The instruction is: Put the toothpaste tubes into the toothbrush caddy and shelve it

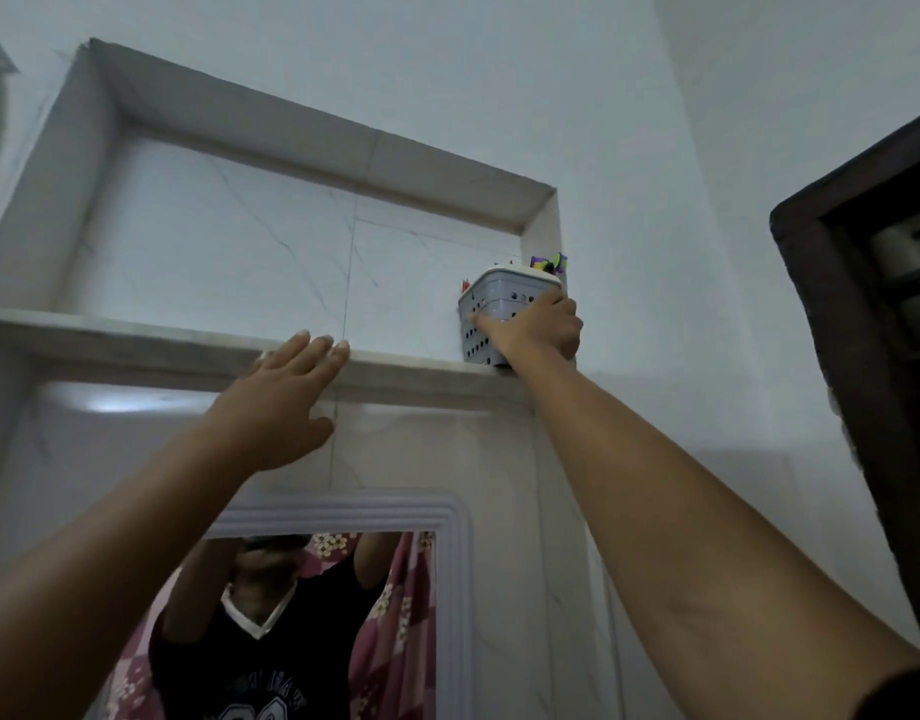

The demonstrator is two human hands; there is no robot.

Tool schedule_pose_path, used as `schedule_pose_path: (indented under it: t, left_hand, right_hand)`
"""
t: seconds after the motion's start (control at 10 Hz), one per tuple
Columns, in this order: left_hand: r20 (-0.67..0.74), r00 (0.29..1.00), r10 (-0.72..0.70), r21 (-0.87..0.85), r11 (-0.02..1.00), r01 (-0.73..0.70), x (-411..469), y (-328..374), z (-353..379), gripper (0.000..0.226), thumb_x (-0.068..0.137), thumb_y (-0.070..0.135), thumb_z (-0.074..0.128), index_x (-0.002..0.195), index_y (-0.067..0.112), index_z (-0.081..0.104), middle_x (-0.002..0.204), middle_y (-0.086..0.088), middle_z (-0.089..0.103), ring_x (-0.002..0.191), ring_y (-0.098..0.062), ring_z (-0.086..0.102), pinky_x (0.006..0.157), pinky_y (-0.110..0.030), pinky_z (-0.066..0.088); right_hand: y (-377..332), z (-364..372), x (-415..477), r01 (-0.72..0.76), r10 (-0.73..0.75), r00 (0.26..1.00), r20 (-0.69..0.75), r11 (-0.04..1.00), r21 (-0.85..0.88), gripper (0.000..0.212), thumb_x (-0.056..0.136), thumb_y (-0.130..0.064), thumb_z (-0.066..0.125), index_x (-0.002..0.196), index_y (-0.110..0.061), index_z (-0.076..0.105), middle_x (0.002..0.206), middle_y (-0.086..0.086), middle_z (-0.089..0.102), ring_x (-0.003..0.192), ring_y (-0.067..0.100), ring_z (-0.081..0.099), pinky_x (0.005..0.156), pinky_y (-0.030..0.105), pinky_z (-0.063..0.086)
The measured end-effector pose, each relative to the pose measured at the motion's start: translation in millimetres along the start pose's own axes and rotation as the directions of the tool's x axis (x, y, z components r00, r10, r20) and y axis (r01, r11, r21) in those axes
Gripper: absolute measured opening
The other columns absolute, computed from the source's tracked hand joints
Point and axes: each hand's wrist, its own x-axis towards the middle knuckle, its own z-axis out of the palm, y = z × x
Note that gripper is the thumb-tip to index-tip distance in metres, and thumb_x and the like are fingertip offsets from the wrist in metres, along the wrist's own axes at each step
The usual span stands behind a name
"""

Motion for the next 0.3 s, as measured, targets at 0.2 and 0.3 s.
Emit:
schedule_pose_path:
  t: [0.2,0.3]
  left_hand:
    - [0.071,0.997,-0.02,0.036,0.999,0.017,-2.3,8.9,-17.0,0.083,0.094,0.032,0.054,0.156,0.022,0.0,0.166,-0.002,-0.004,0.153,-0.02,-0.004,0.123,-0.042,0.007]
    - [-0.007,1.0,-0.019,0.06,0.998,0.02,-14.1,21.1,-27.6,0.074,0.095,0.036,0.053,0.156,0.019,0.014,0.165,-0.004,0.012,0.152,-0.023,0.013,0.122,-0.043,0.014]
  right_hand:
    - [19.3,-5.8,-34.0,0.11,-0.114,0.993,0.041,0.991,0.077,0.102,0.077,-0.078,0.051,0.143,-0.005,0.022,0.145,0.017,0.034,0.127,0.035,0.038,0.094,0.051,0.044]
    - [26.6,-14.4,-69.8,0.257,-0.258,0.966,0.003,0.961,0.1,0.088,0.084,-0.072,0.046,0.141,-0.008,0.025,0.145,0.017,0.036,0.129,0.038,0.038,0.097,0.055,0.042]
